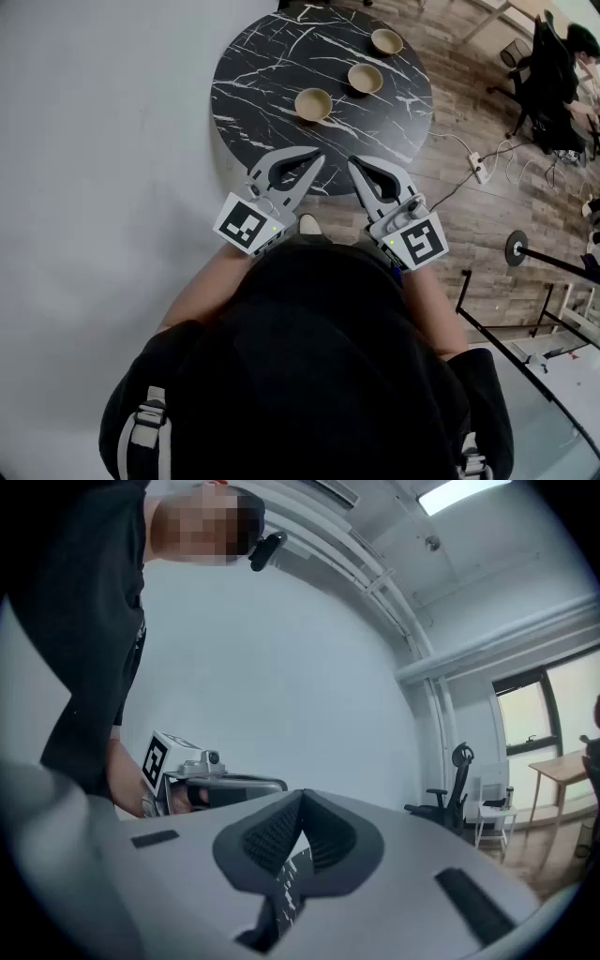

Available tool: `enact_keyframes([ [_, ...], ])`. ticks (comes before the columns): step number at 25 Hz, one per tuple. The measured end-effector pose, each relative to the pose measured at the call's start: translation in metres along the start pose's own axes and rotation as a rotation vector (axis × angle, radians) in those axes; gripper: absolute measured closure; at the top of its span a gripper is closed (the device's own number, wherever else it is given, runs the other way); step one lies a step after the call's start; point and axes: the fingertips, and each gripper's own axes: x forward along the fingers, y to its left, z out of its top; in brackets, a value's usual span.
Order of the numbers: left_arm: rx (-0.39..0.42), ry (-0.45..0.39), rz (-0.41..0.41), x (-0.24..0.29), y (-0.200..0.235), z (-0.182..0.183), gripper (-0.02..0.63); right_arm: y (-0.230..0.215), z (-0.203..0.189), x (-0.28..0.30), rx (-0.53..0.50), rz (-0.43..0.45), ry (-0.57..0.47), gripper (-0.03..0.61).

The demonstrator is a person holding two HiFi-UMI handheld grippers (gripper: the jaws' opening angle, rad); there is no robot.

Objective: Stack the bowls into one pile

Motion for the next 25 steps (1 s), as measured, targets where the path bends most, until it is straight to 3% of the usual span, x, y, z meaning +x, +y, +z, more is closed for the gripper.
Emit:
enact_keyframes([
  [13, -0.001, 0.031, 0.012, -0.01, 0.003, -0.001, 0.609, 0.005, -0.012, -0.003, 0.016, -0.009, 0.015, 0.584],
  [25, -0.022, 0.0, -0.032, 0.0, 0.007, -0.007, 0.609, -0.003, -0.017, -0.011, 0.04, -0.074, 0.053, 0.585],
])
